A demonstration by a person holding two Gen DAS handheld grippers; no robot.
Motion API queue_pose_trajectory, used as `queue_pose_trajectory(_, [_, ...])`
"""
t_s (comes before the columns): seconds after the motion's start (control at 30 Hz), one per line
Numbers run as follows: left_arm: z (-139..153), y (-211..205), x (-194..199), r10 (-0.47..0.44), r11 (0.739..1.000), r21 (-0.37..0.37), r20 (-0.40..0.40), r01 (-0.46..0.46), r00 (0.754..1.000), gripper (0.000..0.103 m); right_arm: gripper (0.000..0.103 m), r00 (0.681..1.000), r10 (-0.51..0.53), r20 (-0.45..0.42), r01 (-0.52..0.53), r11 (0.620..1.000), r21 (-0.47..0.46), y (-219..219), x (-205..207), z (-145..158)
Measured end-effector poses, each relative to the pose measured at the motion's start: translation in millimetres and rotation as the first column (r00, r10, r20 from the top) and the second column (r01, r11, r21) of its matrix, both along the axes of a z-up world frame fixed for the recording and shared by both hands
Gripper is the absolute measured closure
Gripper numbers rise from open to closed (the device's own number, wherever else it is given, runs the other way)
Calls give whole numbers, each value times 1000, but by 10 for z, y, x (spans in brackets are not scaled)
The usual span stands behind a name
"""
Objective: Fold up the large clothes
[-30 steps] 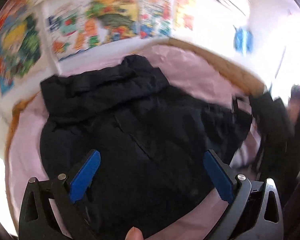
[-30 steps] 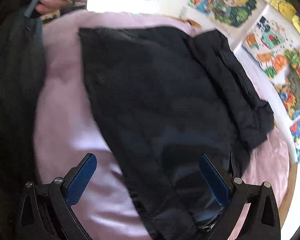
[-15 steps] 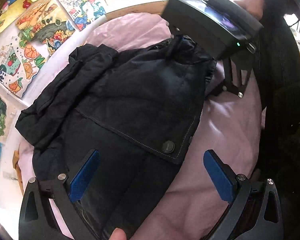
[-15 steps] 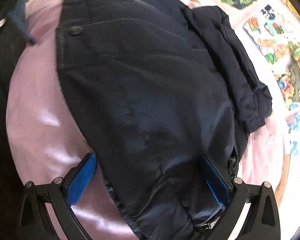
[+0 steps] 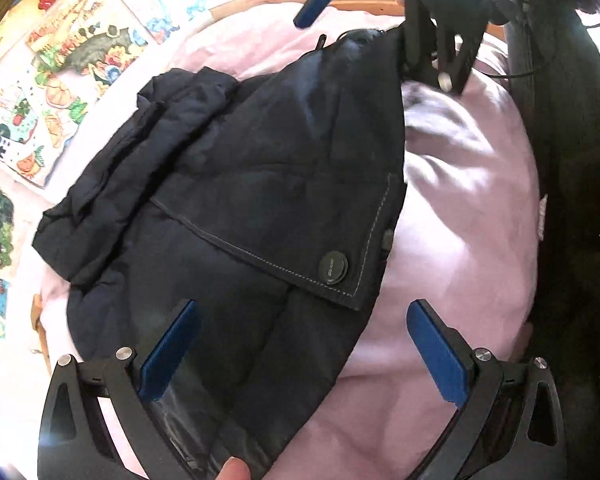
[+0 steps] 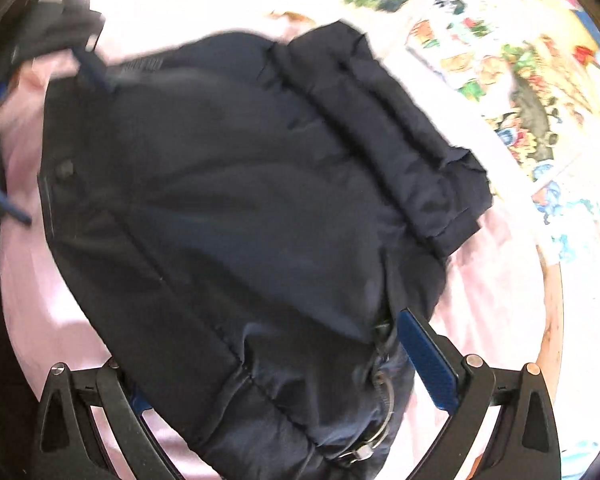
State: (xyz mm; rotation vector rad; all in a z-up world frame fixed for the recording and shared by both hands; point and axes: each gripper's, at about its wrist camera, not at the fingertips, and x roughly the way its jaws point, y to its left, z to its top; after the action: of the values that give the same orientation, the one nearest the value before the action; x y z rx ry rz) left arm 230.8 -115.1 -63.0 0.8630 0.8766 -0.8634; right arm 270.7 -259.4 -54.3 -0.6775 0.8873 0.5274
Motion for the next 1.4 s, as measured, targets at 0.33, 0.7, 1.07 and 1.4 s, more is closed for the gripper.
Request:
queue_pose_trajectory(0.33, [-14,33,362,185,978,67,164,-198,969,1,1,989,-123,87,107,980,169,64,381,522])
queue_pose_trajectory(0.7, [489,367,668,426,901,-57,313,-431,849,1,1,980,-154,122,129,972,196,-32,419,611])
queue_pose_trajectory(1.07, [771,452,796,538,841,-161,334,-516,774,3,7,926,95,365,-59,992,-107,323,-77,389])
queue_pose_trajectory(1.4, [728,427,768,504,863,-150,336,-483,796,3,31,825,401,397,-192,861,-471,484,-468,-265])
